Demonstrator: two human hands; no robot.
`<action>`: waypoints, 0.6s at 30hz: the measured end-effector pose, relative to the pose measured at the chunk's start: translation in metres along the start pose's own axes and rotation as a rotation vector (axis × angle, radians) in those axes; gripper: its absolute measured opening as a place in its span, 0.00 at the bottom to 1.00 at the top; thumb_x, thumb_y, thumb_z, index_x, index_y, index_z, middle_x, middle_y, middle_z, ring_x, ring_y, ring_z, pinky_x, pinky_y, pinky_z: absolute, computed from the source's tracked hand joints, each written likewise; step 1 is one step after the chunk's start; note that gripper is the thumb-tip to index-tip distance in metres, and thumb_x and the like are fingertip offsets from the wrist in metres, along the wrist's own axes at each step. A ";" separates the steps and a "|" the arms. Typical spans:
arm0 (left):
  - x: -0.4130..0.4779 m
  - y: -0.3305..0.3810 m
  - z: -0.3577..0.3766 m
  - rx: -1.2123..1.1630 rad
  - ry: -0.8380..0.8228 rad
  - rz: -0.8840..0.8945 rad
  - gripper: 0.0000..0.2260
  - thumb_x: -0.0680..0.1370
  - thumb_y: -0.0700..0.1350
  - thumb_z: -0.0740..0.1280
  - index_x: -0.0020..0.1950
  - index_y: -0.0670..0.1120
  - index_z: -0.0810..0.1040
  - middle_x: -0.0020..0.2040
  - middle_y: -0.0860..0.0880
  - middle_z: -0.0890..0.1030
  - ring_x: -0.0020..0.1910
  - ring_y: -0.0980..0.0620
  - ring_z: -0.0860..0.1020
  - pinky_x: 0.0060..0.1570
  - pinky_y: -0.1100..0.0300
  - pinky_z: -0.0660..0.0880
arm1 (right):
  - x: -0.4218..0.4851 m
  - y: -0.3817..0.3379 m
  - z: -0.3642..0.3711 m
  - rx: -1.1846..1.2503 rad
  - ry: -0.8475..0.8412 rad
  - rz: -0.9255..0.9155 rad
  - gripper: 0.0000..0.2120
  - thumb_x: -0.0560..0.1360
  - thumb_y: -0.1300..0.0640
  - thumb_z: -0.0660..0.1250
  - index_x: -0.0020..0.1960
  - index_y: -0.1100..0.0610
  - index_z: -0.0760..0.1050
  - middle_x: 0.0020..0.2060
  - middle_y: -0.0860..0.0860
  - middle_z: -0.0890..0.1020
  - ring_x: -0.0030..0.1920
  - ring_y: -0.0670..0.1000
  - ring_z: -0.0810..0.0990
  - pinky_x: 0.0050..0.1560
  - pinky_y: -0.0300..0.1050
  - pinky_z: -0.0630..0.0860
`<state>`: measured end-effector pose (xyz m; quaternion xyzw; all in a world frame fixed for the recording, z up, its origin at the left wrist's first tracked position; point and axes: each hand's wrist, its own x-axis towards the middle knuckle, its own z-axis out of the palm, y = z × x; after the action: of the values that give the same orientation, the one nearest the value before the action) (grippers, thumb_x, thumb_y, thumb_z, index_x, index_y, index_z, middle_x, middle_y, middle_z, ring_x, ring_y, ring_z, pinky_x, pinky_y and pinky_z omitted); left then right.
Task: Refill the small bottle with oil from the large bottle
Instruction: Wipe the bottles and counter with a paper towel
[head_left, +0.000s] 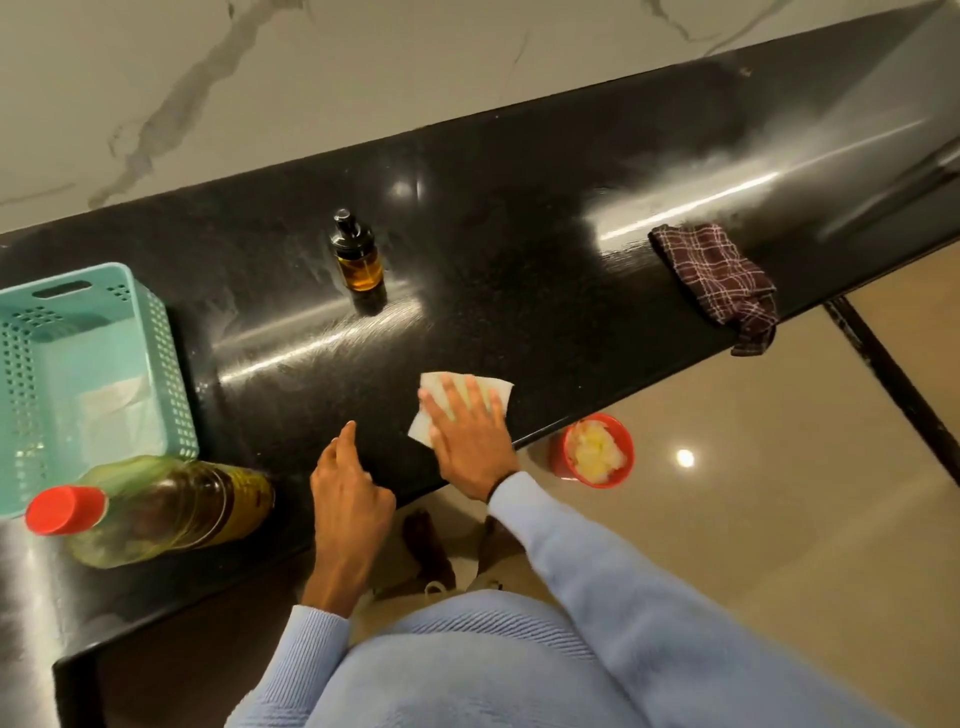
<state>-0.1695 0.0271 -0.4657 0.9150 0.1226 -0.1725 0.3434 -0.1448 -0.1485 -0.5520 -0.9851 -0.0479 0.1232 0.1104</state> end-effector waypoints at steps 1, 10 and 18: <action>0.001 0.001 -0.001 0.004 -0.005 0.012 0.35 0.76 0.32 0.65 0.80 0.47 0.56 0.78 0.40 0.60 0.76 0.39 0.60 0.72 0.41 0.64 | -0.007 0.019 -0.001 0.001 0.021 0.070 0.30 0.81 0.47 0.49 0.81 0.45 0.45 0.81 0.53 0.51 0.79 0.61 0.48 0.76 0.66 0.47; 0.004 0.012 0.005 0.040 -0.038 0.080 0.34 0.77 0.32 0.64 0.80 0.46 0.56 0.76 0.39 0.64 0.74 0.39 0.62 0.70 0.44 0.66 | -0.004 0.174 -0.031 0.057 0.174 0.644 0.28 0.83 0.49 0.46 0.81 0.53 0.46 0.81 0.56 0.48 0.80 0.59 0.47 0.78 0.59 0.46; 0.002 0.014 0.014 -0.006 -0.091 0.055 0.34 0.77 0.33 0.65 0.80 0.48 0.55 0.76 0.39 0.63 0.75 0.39 0.63 0.71 0.41 0.66 | 0.001 0.108 -0.030 0.256 0.270 0.907 0.32 0.81 0.53 0.52 0.80 0.63 0.45 0.79 0.63 0.46 0.80 0.62 0.44 0.79 0.59 0.44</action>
<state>-0.1661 0.0074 -0.4683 0.9083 0.0822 -0.2042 0.3558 -0.1289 -0.2589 -0.5488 -0.8923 0.4162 0.0349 0.1711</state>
